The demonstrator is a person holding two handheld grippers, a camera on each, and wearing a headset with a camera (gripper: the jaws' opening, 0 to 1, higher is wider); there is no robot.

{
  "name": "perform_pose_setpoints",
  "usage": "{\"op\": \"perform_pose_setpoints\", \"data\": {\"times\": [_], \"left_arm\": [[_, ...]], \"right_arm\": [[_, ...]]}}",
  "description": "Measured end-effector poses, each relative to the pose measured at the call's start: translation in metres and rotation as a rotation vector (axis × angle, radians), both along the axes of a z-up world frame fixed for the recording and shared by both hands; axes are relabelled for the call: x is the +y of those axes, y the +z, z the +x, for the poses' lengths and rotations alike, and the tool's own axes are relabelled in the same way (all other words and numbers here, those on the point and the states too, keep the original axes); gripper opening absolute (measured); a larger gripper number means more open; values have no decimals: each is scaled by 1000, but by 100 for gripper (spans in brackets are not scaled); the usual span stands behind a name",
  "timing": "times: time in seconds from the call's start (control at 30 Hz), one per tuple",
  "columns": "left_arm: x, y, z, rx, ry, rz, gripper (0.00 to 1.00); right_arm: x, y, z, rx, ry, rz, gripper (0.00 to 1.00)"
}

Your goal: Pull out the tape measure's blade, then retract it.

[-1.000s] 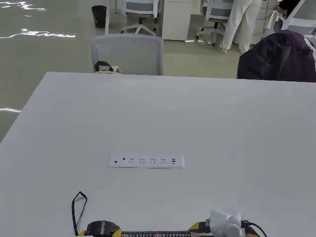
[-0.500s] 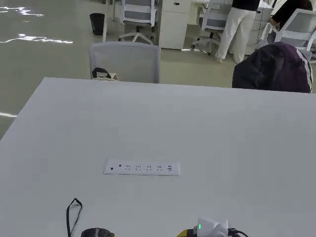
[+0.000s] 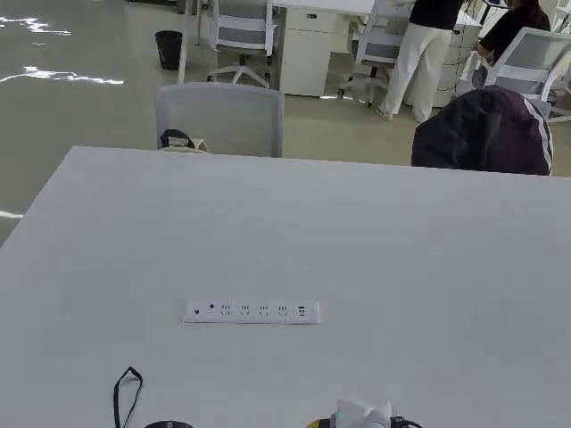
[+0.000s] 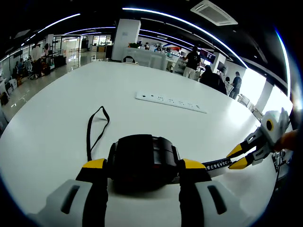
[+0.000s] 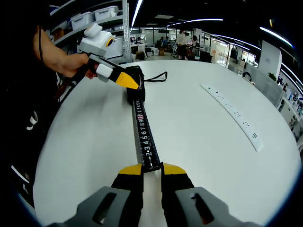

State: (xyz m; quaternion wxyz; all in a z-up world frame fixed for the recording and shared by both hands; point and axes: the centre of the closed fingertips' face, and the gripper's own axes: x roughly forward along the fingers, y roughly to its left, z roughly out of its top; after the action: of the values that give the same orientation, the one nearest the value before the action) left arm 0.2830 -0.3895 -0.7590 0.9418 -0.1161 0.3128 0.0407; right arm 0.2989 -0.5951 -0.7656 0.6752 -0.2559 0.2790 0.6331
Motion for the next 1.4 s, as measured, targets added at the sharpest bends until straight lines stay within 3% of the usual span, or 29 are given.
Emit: {"op": "perform_pose_setpoints", "data": {"times": [0.8,1.4], "left_arm": [[-2,7,-1,-3,-5,-24,57],[-2,5,-1,-4,-5,-28,58]], "right_arm": [[73,-2,-8,0,49,39,12],[110,-7,-13,-8,69,41,12]]}}
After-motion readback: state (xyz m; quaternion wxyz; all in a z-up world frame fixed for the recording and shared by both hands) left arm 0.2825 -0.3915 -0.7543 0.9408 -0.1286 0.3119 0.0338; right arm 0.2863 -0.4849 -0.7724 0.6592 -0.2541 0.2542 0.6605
